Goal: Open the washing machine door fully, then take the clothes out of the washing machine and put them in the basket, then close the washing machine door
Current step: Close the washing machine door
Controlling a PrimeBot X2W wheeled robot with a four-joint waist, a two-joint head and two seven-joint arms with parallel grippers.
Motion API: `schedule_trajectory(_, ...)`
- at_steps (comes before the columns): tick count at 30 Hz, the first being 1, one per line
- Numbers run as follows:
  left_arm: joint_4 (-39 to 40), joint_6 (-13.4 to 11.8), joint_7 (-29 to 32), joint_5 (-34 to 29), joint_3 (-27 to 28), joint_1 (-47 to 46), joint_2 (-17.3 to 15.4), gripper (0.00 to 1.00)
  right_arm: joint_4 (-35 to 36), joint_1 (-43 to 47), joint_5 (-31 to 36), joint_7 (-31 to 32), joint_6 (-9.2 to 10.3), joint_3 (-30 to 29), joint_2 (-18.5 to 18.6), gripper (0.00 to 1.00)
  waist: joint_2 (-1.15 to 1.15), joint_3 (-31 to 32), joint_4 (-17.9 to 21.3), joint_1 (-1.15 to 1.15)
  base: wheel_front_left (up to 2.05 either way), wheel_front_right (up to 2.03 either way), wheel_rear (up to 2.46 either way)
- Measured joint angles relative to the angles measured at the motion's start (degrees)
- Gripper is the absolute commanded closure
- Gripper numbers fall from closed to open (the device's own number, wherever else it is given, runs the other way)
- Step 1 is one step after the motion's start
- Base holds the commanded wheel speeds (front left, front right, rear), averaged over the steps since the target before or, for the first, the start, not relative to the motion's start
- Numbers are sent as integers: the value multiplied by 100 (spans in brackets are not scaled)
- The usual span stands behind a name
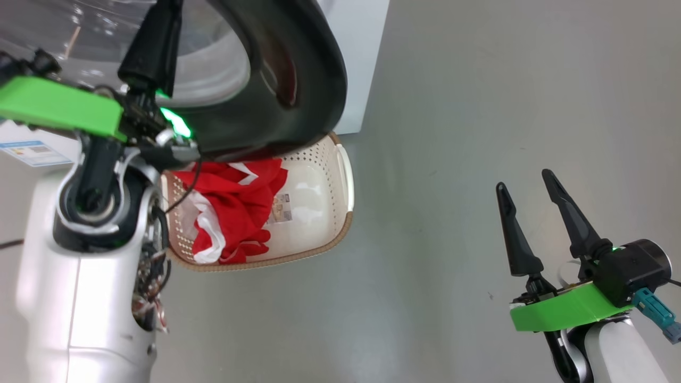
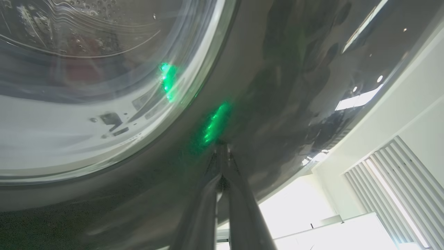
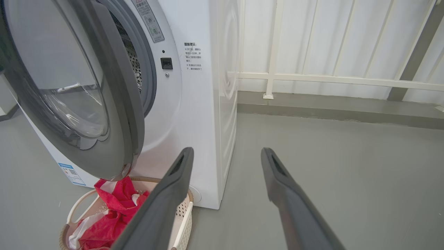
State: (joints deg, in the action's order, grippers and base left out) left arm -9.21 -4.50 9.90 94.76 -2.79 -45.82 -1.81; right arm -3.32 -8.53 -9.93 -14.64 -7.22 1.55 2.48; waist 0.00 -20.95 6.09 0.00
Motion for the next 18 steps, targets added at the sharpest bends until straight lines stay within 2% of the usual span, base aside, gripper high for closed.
schedule_trajectory(18,-485,168,-127,-49,164,-673,-9,100,73,-109,-67,0,0,24,0,0,0,-331,291,0,0,0,0)
